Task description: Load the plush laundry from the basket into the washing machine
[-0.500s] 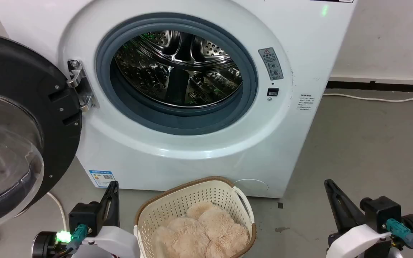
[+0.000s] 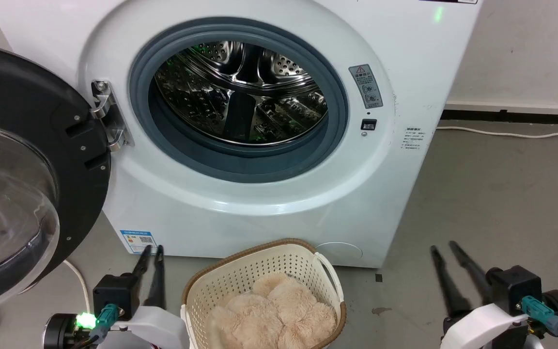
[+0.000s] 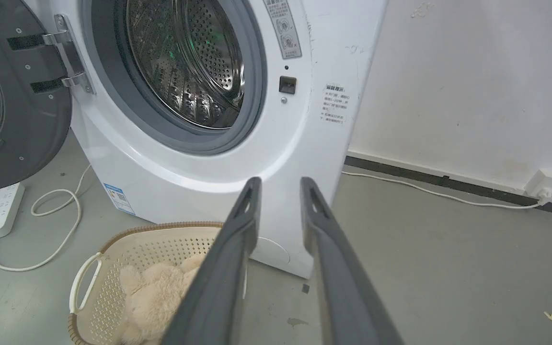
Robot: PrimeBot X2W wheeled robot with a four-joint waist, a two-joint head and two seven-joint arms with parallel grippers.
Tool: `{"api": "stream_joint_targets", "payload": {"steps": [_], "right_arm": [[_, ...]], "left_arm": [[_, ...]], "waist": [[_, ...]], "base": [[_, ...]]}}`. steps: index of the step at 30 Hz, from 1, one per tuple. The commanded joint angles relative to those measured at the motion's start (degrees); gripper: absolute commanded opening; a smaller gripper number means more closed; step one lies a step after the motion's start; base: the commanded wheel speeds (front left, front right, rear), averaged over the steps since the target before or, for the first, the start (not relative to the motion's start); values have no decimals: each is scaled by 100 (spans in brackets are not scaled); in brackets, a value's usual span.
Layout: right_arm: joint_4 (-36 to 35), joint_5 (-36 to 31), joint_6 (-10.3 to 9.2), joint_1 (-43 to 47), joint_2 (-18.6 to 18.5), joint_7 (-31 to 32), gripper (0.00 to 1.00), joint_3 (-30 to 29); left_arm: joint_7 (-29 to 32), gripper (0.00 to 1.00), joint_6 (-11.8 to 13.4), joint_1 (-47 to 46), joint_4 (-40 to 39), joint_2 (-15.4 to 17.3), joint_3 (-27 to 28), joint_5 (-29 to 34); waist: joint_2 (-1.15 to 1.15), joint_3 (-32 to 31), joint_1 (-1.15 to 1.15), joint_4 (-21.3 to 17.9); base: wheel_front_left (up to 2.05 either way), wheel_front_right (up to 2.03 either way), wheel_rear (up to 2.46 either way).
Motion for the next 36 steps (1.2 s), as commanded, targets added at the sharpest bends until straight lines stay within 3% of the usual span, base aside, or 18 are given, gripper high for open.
{"api": "stream_joint_targets", "payload": {"steps": [1,18,36], "right_arm": [[0,3,0,1,0,-2,100,-1],[14,197,0,63,-1,-204,100,-101],[-109,523,1,-128,-3,-431,100,-3]], "left_arm": [[-2,100,0,0,1,0,-3,-1],[-205,100,3,-65,382,0,-320,-205],[-258,100,-108,-751,1620,183,-514,-612]], "waist": [[0,0,0,0],[0,186,0,-159],[0,1049,0,-499]], "base": [[0,0,0],[0,0,0],[0,0,0]]}}
